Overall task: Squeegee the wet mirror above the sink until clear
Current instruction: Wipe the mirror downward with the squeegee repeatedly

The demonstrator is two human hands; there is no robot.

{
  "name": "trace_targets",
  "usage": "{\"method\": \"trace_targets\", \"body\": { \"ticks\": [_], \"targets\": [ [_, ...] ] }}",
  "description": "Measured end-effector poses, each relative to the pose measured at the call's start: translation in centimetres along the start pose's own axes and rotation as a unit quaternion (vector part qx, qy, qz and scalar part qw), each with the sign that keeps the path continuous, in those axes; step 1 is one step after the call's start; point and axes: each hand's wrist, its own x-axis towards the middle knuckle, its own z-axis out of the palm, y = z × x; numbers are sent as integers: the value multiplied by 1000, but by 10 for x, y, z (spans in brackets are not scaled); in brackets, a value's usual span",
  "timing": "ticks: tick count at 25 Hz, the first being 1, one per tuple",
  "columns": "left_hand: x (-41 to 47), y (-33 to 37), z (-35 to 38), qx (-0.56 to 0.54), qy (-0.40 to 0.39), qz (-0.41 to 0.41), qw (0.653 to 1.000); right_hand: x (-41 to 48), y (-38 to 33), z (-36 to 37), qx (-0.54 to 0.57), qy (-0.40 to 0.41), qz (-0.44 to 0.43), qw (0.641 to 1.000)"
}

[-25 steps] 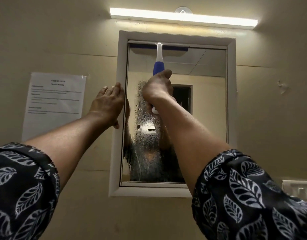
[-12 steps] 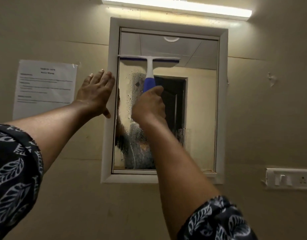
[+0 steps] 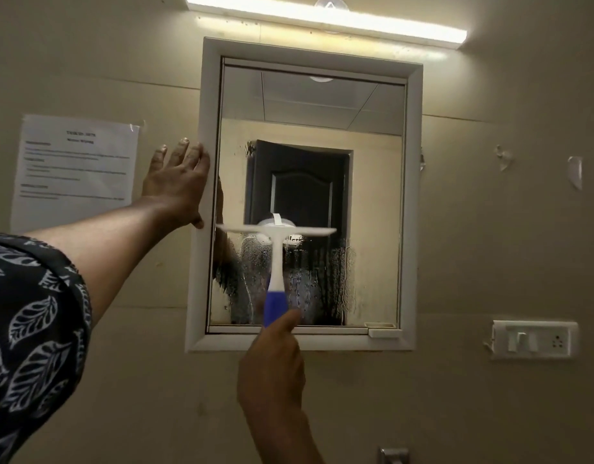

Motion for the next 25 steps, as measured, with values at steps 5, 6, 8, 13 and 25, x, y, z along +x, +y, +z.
{"method": "trace_targets", "body": {
  "ticks": [5, 6, 8, 13, 25],
  "targets": [
    [-3, 3, -3, 27, -11, -10, 1000, -8, 13, 2, 16, -32, 15, 999],
    [-3, 2, -3, 33, -10, -11, 999, -4, 9, -3, 30, -22, 7, 999],
    [-2, 3, -3, 44, -10, -15, 999, 8, -4, -17, 85, 22, -30, 996],
    [1, 7, -1, 62, -10, -22, 998, 66, -64, -76, 238, 95, -144, 956],
    [5, 15, 3, 80, -5, -38, 996, 153, -141, -92, 276, 119, -173, 938]
  ]
}}
